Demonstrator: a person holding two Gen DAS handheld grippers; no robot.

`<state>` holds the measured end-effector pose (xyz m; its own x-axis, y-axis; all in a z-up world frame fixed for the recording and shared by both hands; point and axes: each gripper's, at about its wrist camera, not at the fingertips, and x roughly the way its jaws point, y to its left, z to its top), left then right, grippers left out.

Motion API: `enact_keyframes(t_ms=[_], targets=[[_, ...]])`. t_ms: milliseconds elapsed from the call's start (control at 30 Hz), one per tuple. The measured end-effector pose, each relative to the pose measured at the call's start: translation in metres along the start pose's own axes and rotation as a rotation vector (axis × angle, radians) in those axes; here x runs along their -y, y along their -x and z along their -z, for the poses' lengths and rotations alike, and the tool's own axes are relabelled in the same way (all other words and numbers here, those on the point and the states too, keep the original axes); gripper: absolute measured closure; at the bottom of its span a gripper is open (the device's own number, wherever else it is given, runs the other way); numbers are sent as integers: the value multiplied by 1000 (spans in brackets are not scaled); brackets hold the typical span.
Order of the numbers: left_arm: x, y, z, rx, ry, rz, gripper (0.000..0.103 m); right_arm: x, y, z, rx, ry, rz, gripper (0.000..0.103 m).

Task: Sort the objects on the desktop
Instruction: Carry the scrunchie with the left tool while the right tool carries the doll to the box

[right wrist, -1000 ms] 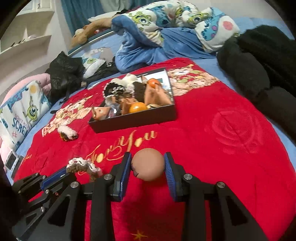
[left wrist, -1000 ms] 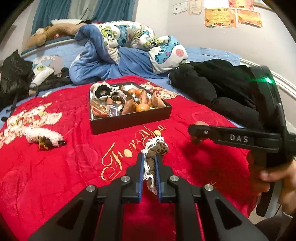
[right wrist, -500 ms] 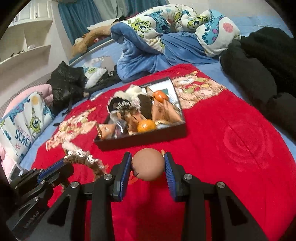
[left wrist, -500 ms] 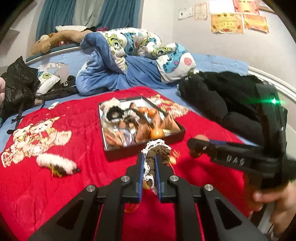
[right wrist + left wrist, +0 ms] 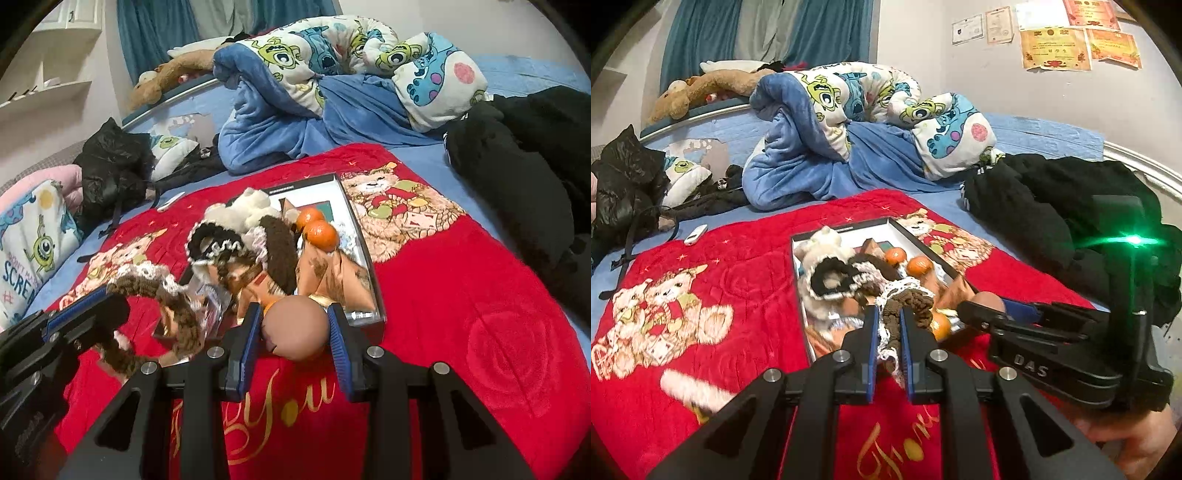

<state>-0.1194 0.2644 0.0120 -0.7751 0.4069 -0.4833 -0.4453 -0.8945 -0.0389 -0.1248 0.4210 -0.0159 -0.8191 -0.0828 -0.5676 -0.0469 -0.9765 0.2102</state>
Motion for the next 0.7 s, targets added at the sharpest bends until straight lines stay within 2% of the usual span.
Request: enact_keyframes(t_ms=[233, 367, 533, 633, 700], targets=[[-12, -38, -22, 14, 21, -25, 91, 7, -14, -12, 63, -6, -3, 69], [-12, -61, -31, 20, 44, -23, 91, 5, -21, -16, 101, 37, -23, 69], [-12, -80, -24, 18, 43, -58, 91, 2, -36, -21, 129, 76, -19, 69], [-9, -85, -13, 24, -9, -119, 91, 5, -40, -26, 161, 62, -11, 69], [-10, -86, -7, 26, -3, -118, 91, 5, -40, -26, 173, 50, -10, 69]])
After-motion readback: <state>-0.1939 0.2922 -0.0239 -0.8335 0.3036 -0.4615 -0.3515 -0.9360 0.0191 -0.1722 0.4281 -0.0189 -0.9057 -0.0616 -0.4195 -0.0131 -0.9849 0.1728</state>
